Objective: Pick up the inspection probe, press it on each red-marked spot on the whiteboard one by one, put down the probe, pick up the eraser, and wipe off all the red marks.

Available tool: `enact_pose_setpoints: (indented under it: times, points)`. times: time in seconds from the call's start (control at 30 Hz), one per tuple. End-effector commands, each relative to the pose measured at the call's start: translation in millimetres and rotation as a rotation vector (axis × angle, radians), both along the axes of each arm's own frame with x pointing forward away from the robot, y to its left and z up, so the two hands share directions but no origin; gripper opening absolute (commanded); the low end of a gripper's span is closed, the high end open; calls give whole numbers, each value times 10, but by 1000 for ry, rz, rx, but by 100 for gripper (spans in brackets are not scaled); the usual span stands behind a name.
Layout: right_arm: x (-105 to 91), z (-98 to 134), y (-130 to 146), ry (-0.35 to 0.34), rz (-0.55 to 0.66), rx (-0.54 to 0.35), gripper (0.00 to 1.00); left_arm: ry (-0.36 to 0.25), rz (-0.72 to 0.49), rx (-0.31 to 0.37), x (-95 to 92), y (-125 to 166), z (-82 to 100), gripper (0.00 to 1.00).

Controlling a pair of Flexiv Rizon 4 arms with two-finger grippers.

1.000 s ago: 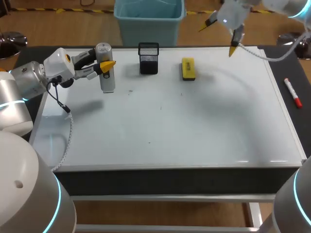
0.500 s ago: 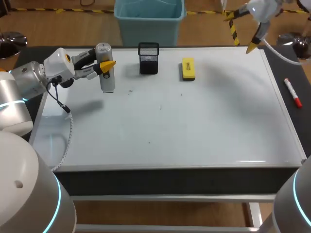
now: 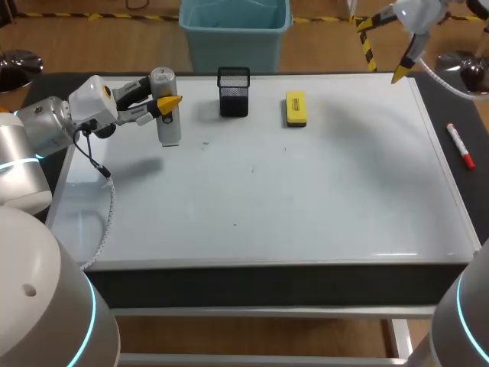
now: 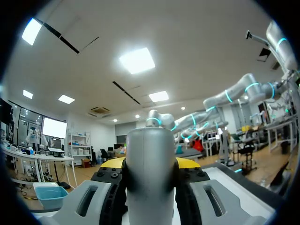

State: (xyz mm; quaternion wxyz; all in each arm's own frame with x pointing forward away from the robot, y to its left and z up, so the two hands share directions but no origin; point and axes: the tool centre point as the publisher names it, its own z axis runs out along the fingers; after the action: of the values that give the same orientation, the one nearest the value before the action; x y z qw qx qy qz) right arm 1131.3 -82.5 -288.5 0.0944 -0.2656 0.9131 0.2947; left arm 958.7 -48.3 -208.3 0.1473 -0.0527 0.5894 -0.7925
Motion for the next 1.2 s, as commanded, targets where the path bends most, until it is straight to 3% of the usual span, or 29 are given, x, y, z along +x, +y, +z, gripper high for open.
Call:
enact_pose_setpoints:
  times: [0.03, 0.33, 0.47, 0.67, 0.8, 1.0, 1.2]
  points:
    - [1, 4, -4, 0, 2, -4, 100, 0, -3, -1, 12, 1, 8, 0]
    - [1, 4, -4, 0, 2, -4, 100, 4, -5, -6, 18, -40, -21, 0]
    - [1, 4, -4, 0, 2, -4, 100, -12, 0, -7, 128, -112, -2, 0]
    - [1, 4, -4, 0, 2, -4, 100, -50, -56, -37, 486, -165, 100, 0]
    - [1, 4, -4, 0, 2, -4, 100, -39, -127, -54, 731, -222, 147, 0]
    - [1, 4, -4, 0, 2, -4, 100, -78, -195, -21, 1015, -310, 392, 0]
    - [1, 4, -4, 0, 2, -4, 100, -100, -240, -44, 1226, -391, 595, 0]
